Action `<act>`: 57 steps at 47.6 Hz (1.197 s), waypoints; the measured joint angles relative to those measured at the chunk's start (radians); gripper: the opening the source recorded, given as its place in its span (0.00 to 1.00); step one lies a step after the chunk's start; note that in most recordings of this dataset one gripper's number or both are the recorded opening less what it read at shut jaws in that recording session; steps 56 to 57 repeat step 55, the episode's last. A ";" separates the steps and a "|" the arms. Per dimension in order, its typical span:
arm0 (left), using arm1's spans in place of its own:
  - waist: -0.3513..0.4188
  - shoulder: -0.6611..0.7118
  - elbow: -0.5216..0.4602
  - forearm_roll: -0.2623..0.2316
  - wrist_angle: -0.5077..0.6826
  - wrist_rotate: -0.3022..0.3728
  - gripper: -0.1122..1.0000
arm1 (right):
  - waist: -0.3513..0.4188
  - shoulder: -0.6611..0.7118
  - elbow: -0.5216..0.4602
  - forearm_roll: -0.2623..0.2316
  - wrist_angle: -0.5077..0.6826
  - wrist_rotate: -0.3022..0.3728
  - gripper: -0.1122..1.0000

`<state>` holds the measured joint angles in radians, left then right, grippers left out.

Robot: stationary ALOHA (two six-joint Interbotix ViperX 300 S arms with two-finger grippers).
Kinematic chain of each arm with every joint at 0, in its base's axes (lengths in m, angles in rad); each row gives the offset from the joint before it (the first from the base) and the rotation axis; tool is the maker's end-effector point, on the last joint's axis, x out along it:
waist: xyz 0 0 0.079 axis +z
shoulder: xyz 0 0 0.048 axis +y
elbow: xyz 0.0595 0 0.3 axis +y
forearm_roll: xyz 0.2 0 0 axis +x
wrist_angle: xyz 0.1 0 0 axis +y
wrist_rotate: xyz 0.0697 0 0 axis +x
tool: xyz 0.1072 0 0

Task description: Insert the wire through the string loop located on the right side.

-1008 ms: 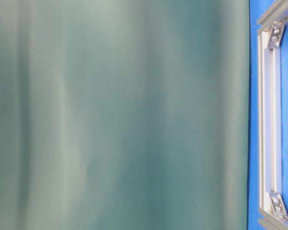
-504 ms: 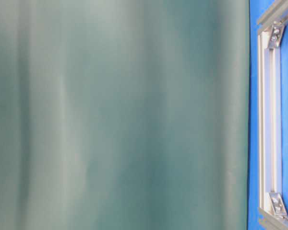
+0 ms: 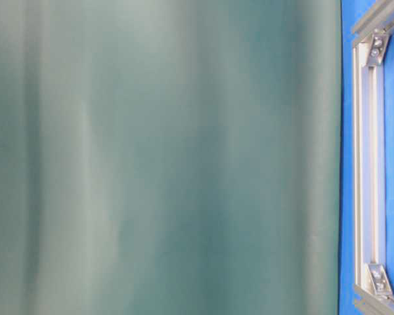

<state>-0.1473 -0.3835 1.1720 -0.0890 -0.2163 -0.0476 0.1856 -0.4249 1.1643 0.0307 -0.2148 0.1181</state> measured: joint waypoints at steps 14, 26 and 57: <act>0.000 -0.060 -0.018 0.002 0.046 0.018 0.85 | -0.002 -0.161 -0.008 0.000 0.100 -0.028 0.93; 0.000 -0.069 -0.018 0.000 0.048 0.021 0.85 | -0.003 -0.172 -0.008 0.000 0.115 -0.029 0.93; 0.003 -0.071 -0.020 0.000 0.049 0.021 0.85 | -0.005 -0.169 -0.008 0.000 0.115 -0.029 0.93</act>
